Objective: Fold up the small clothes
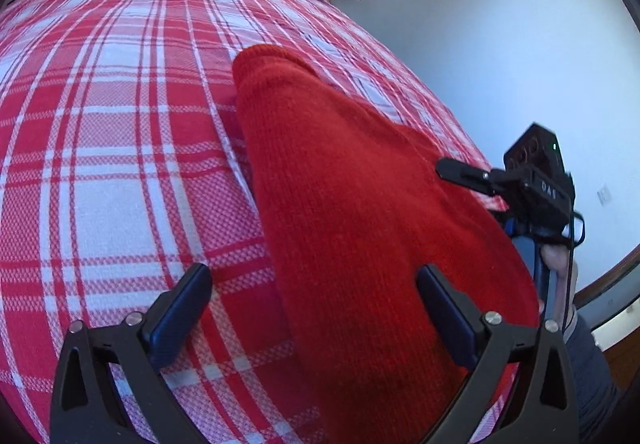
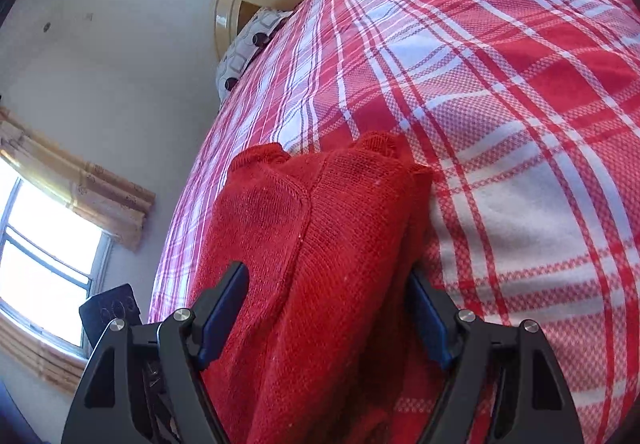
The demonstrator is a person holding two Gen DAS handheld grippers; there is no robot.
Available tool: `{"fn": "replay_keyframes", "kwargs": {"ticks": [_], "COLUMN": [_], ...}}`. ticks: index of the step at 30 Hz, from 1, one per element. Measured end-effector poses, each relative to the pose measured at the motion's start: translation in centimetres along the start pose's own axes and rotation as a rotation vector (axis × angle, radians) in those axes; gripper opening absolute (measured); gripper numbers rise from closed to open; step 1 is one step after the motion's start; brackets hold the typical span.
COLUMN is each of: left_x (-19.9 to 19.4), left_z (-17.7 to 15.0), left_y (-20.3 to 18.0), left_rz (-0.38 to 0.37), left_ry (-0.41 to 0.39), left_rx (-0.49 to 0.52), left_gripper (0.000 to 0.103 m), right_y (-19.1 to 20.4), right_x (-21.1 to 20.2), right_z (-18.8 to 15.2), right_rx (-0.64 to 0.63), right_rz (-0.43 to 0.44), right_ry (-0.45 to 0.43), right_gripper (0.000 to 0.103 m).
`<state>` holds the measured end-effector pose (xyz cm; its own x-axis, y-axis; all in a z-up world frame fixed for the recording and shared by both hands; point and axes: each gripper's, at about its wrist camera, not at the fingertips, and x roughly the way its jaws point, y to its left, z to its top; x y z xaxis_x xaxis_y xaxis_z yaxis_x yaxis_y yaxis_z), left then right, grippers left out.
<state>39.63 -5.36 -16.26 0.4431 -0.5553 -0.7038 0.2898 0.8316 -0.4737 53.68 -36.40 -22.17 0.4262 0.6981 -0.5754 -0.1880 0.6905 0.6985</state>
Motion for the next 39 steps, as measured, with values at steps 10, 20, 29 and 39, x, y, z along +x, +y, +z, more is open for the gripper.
{"fn": "replay_keyframes", "kwargs": {"ticks": [10, 20, 29, 39], "left_x": [-0.6, -6.2, -15.1, -20.2], "left_z": [-1.4, -2.6, -5.9, -9.7], "left_y": [-0.3, -0.3, -0.7, 1.8], "left_rz": [-0.068, -0.166, -0.126, 0.016], "left_ry": [0.043, -0.033, -0.147, -0.254], "left_rx": [-0.023, -0.133, -0.104, -0.154], "left_gripper": [0.093, 0.036, 0.035, 0.035], "right_y": [-2.6, 2.8, 10.4, 20.4], "right_x": [1.4, -1.7, -1.4, 4.6], "right_z": [2.2, 0.7, -2.1, -5.9], "right_rx": [0.067, -0.071, -0.161, -0.264], "right_rz": [0.069, 0.041, 0.113, 0.2], "right_ry": [0.009, -0.111, -0.095, 0.009], "right_gripper": [0.028, 0.025, 0.025, 0.025]}}
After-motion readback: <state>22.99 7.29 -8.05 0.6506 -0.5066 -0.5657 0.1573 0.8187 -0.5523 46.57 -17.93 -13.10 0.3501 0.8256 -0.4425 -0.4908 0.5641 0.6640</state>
